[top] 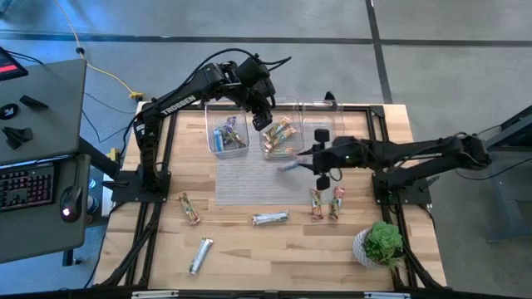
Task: Pick and place Granola Bars by type
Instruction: Put the red granola bar into the right transparent bin
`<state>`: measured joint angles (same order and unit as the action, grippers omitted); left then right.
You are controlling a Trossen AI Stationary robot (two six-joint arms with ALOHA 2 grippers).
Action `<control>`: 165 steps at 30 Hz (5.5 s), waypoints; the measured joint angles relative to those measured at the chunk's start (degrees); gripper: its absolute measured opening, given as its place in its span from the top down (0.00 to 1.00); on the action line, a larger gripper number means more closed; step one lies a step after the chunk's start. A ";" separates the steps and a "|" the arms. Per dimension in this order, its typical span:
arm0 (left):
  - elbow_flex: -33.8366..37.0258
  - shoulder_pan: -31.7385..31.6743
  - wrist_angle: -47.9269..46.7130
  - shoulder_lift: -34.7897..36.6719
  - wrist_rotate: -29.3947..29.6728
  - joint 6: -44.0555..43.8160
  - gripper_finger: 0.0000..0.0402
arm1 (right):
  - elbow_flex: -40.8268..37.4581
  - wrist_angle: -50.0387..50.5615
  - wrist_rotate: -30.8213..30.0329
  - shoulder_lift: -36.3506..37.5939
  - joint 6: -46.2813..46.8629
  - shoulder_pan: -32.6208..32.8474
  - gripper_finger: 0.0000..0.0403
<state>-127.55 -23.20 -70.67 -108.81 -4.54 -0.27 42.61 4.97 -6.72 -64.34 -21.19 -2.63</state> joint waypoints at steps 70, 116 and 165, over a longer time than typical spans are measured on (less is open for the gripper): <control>0.02 -0.02 -1.29 0.00 -1.42 1.51 0.50 | 5.23 9.14 -0.44 -29.93 11.50 0.82 0.50; 0.02 -0.01 -1.46 0.00 -1.44 2.82 0.50 | 5.34 19.96 -17.76 -1.91 8.61 -8.43 0.82; 0.02 0.00 -1.40 0.00 -1.49 3.01 0.50 | 5.34 39.94 3.38 7.71 31.40 -13.09 0.61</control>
<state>-127.52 -23.20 -72.07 -108.81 -6.02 2.74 47.94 44.91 -3.34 -56.63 10.22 -15.72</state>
